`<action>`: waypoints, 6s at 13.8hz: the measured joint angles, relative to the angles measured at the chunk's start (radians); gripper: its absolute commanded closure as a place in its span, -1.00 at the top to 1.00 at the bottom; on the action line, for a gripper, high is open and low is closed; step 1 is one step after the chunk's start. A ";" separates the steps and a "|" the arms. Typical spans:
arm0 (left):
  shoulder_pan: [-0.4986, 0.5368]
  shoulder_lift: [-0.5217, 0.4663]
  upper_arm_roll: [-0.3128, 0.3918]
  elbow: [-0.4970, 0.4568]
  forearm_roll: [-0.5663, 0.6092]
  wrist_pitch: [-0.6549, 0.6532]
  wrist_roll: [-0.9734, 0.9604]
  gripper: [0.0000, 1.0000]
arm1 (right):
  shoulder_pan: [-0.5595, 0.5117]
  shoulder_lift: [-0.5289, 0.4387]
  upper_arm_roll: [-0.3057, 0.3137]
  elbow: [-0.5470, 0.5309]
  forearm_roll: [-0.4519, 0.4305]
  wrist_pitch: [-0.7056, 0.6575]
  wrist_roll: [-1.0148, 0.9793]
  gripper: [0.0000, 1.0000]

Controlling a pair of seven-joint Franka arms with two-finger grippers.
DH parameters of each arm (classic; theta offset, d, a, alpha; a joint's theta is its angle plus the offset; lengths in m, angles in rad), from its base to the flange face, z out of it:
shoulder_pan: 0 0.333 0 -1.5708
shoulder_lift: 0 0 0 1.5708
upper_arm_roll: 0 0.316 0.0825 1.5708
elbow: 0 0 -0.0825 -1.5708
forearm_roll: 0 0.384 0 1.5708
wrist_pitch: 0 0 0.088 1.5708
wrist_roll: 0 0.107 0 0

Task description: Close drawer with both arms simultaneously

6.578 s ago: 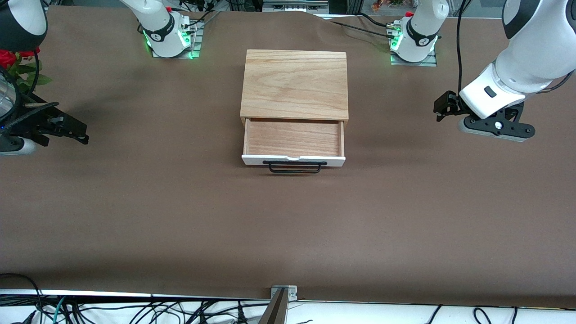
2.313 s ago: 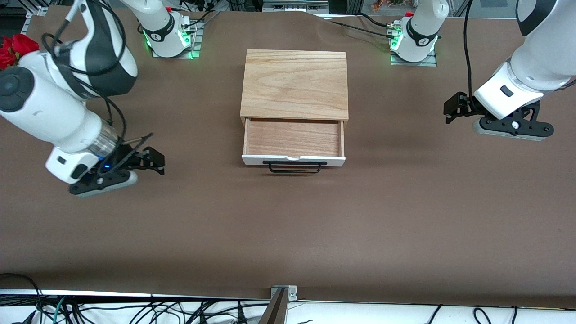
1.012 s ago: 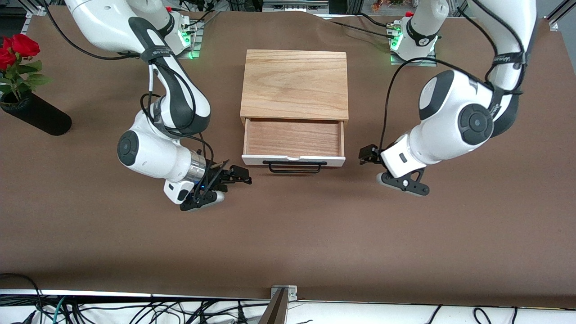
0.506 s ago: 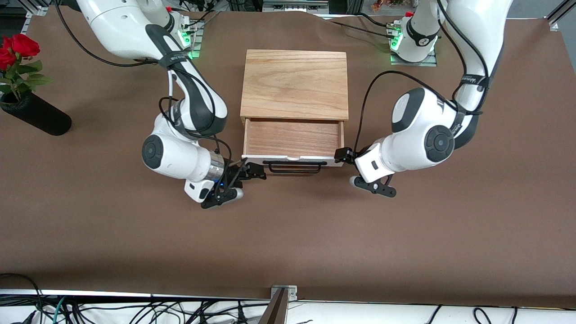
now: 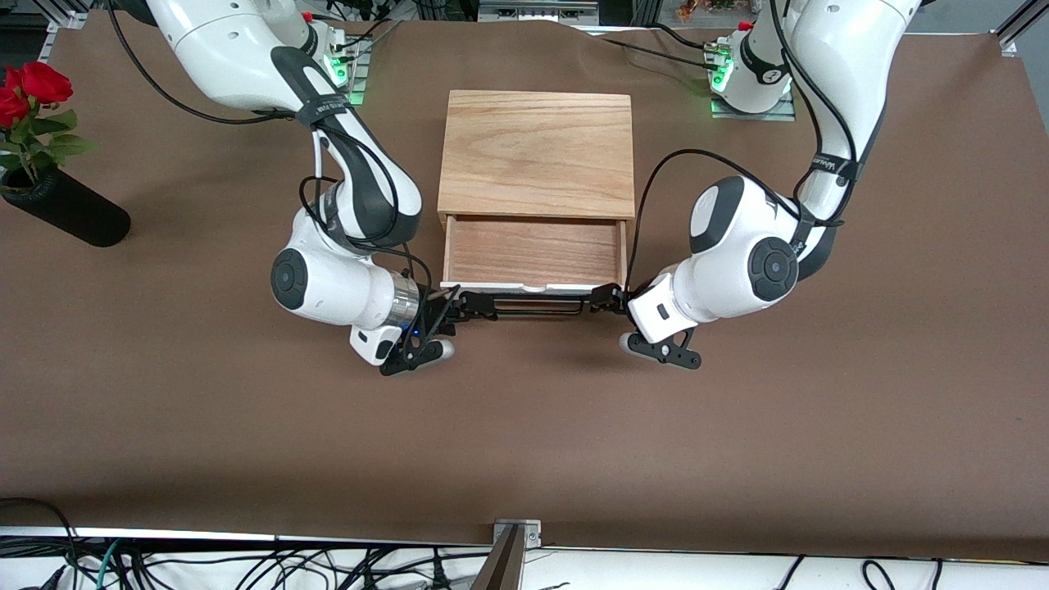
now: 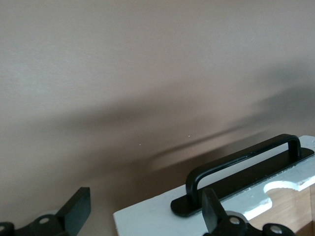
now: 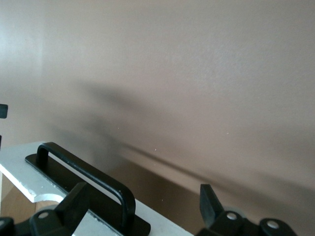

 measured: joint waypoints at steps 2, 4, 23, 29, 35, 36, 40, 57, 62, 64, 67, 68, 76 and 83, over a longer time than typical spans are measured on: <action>-0.019 0.022 0.000 0.000 -0.005 0.009 0.000 1.00 | 0.005 0.015 0.008 0.000 0.000 0.000 0.000 1.00; -0.037 0.039 -0.001 0.000 -0.006 0.011 0.000 1.00 | 0.013 0.027 0.008 0.000 0.001 0.000 0.000 1.00; -0.038 0.044 0.000 0.011 -0.023 -0.086 -0.023 1.00 | 0.016 0.032 0.007 0.008 0.088 -0.165 0.000 1.00; -0.037 0.044 -0.001 0.022 -0.025 -0.229 -0.109 1.00 | 0.033 0.040 0.008 0.003 0.102 -0.231 0.000 1.00; -0.040 0.044 -0.003 0.023 -0.025 -0.358 -0.128 1.00 | 0.030 0.040 0.007 0.004 0.102 -0.372 0.000 1.00; -0.041 0.045 -0.004 0.023 -0.025 -0.373 -0.128 1.00 | 0.028 0.040 0.007 0.004 0.102 -0.394 0.000 1.00; -0.044 0.045 -0.008 0.022 -0.025 -0.431 -0.128 1.00 | 0.025 0.040 0.007 0.004 0.102 -0.468 0.000 1.00; -0.025 0.030 0.015 0.020 -0.015 -0.515 -0.123 1.00 | 0.025 0.041 0.005 0.020 0.103 -0.522 -0.036 1.00; 0.049 -0.031 0.027 0.119 0.051 -0.576 -0.121 1.00 | 0.022 0.040 -0.010 0.087 0.093 -0.366 -0.092 1.00; 0.091 -0.046 0.032 0.165 0.060 -0.587 -0.117 1.00 | 0.019 0.036 -0.047 0.151 0.035 -0.359 -0.098 1.00; 0.133 -0.055 0.033 0.250 0.146 -0.587 -0.110 1.00 | 0.009 0.029 -0.074 0.245 -0.169 -0.360 -0.101 1.00; 0.134 -0.063 0.032 0.273 0.176 -0.588 -0.110 1.00 | 0.009 0.028 -0.084 0.264 -0.221 -0.360 -0.101 1.00; 0.151 -0.229 0.043 0.339 0.416 -0.592 -0.111 1.00 | -0.085 -0.005 -0.252 0.297 -0.409 -0.360 -0.119 1.00; 0.216 -0.446 0.069 0.094 0.439 -0.547 -0.095 1.00 | -0.172 -0.314 -0.283 0.129 -0.471 -0.352 -0.119 1.00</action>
